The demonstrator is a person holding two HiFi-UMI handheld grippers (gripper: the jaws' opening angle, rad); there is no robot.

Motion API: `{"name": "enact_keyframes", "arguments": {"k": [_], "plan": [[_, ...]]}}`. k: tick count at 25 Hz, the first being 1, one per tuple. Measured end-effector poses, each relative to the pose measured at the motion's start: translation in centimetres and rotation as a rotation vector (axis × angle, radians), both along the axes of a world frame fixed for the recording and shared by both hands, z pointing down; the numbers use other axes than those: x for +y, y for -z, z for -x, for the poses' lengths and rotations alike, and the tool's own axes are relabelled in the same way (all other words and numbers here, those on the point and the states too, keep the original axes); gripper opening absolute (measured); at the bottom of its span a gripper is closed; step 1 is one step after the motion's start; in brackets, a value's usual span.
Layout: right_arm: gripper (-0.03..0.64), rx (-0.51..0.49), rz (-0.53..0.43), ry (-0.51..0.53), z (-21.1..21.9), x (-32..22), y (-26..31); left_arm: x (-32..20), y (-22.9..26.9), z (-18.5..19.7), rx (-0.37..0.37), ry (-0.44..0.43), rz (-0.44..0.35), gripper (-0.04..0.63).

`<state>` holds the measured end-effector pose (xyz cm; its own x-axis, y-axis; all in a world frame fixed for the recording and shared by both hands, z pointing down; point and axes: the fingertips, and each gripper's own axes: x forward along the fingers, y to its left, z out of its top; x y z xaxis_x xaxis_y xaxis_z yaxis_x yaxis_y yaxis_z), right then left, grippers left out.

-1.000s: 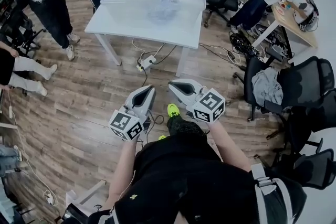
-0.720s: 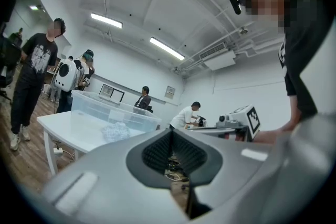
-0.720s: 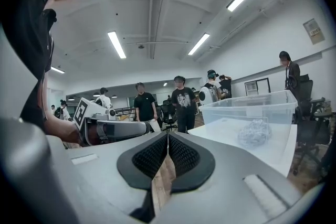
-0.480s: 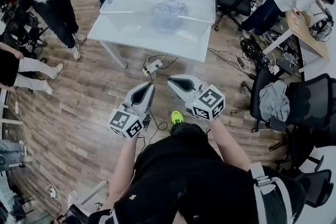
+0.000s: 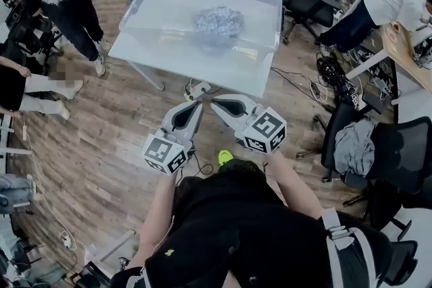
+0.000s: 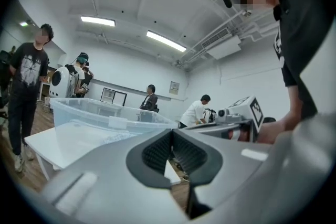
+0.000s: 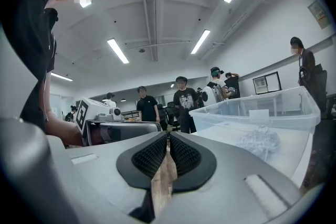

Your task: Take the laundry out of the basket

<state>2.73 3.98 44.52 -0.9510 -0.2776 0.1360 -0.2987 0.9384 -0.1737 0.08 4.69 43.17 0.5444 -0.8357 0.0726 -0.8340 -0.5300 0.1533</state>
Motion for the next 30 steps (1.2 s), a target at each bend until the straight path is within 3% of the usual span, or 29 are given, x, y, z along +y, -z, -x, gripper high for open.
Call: {"name": "enact_keyframes", "arguments": {"k": [12,19,30], "plan": [[0.02,0.0,0.032,-0.016,-0.8,-4.1,-0.7,-3.9,-0.2,0.5,0.05,0.027,0.035,0.008],[0.025,0.017,0.007,-0.059,0.1,-7.5,0.0,-7.9,0.4,1.2,0.061,-0.024,0.014,0.008],[0.025,0.05,-0.06,-0.13,4.5,-16.5,3.1,-18.6,2.4,5.3,0.084,-0.113,-0.024,0.008]]}}
